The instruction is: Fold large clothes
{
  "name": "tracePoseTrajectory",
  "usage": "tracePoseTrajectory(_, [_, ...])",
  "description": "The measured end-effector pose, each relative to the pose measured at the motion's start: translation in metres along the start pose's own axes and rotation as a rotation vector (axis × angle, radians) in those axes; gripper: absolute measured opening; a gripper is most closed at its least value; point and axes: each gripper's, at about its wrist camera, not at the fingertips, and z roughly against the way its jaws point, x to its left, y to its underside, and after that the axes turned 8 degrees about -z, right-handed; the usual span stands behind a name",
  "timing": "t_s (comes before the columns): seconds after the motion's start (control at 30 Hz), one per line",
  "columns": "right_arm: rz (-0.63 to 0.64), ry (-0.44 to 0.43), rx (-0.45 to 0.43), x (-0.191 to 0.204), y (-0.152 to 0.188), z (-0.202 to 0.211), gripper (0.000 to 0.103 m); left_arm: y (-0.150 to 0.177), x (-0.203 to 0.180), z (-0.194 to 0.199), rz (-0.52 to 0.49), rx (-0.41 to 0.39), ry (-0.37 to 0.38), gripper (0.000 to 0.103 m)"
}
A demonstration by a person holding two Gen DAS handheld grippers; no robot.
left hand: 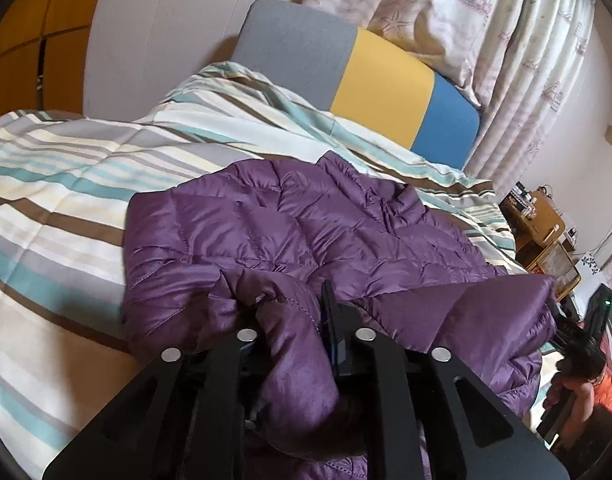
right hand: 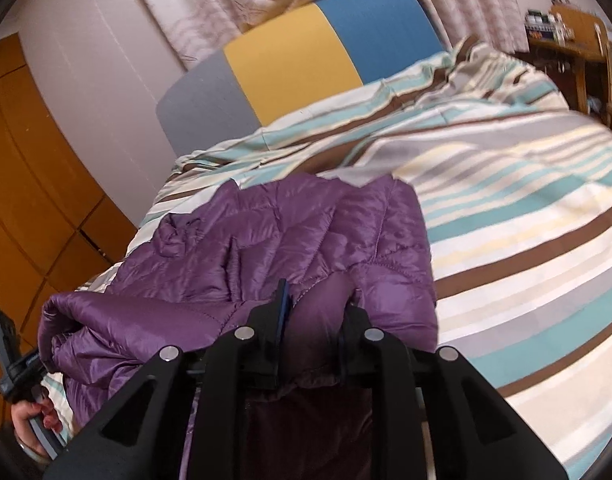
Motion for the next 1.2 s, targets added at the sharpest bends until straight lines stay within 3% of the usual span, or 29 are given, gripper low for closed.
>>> tracePoseTrajectory(0.07, [-0.037, -0.003, 0.013, -0.007, 0.002, -0.008, 0.024, 0.001, -0.001, 0.002, -0.012, -0.002, 0.006, 0.02])
tracePoseTrajectory(0.2, [-0.106, -0.047, 0.005, -0.016, 0.001, -0.008, 0.04, -0.001, 0.0, 0.01, 0.016, -0.027, 0.042, 0.028])
tracePoseTrajectory(0.27, [-0.145, -0.086, -0.019, -0.022, 0.0, -0.001, 0.064, 0.0, 0.002, 0.017, 0.047, -0.044, 0.073, 0.038])
tracePoseTrajectory(0.3, [-0.175, -0.103, -0.048, -0.025, -0.001, 0.006, 0.087, 0.001, 0.002, 0.021, 0.057, -0.057, 0.084, 0.045])
tracePoseTrajectory(0.37, [-0.215, -0.15, -0.119, -0.029, -0.001, 0.027, 0.092, 0.005, 0.003, 0.032, 0.072, -0.101, 0.096, 0.064])
tracePoseTrajectory(0.43, [-0.226, -0.21, -0.152, -0.032, 0.0, 0.045, 0.096, 0.012, 0.004, 0.048, 0.081, -0.174, 0.092, 0.096])
tracePoseTrajectory(0.5, [-0.214, -0.186, -0.185, -0.036, 0.007, 0.062, 0.1, 0.02, 0.004, 0.062, 0.073, -0.248, 0.043, 0.1])
tracePoseTrajectory(0.57, [-0.187, -0.139, -0.174, -0.041, 0.015, 0.068, 0.1, 0.027, 0.007, 0.069, 0.057, -0.273, 0.028, 0.1])
tracePoseTrajectory(0.6, [-0.17, -0.107, -0.152, -0.042, 0.019, 0.066, 0.1, 0.03, 0.009, 0.066, 0.053, -0.248, 0.01, 0.1])
tracePoseTrajectory(0.73, [-0.123, -0.018, -0.047, -0.048, 0.037, 0.049, 0.1, 0.04, 0.02, 0.044, 0.066, -0.129, -0.024, 0.1])
tracePoseTrajectory(0.87, [-0.186, -0.039, 0.038, -0.048, 0.049, 0.02, 0.1, 0.044, 0.032, 0.006, 0.153, 0.041, -0.021, 0.1])
tracePoseTrajectory(0.9, [-0.176, -0.045, 0.038, -0.044, 0.05, 0.017, 0.093, 0.048, 0.033, 0.002, 0.173, 0.053, -0.001, 0.095])
tracePoseTrajectory(0.93, [-0.155, -0.047, 0.059, -0.039, 0.052, 0.013, 0.065, 0.049, 0.033, -0.004, 0.192, 0.067, 0.029, 0.082])
tracePoseTrajectory(0.97, [-0.138, -0.046, 0.09, -0.035, 0.052, 0.007, 0.053, 0.049, 0.03, -0.008, 0.182, 0.086, 0.037, 0.077])
tracePoseTrajectory(1.03, [-0.129, -0.036, 0.117, -0.028, 0.056, 0.0, 0.04, 0.05, 0.019, -0.01, 0.132, 0.109, 0.033, 0.056])
tracePoseTrajectory(1.13, [-0.143, -0.054, 0.128, -0.026, 0.061, 0.004, 0.031, 0.053, 0.006, -0.004, 0.073, 0.136, 0.05, 0.04])
tracePoseTrajectory(1.2, [-0.151, -0.068, 0.138, -0.029, 0.066, 0.012, 0.028, 0.058, 0.003, 0.003, 0.056, 0.148, 0.069, 0.037])
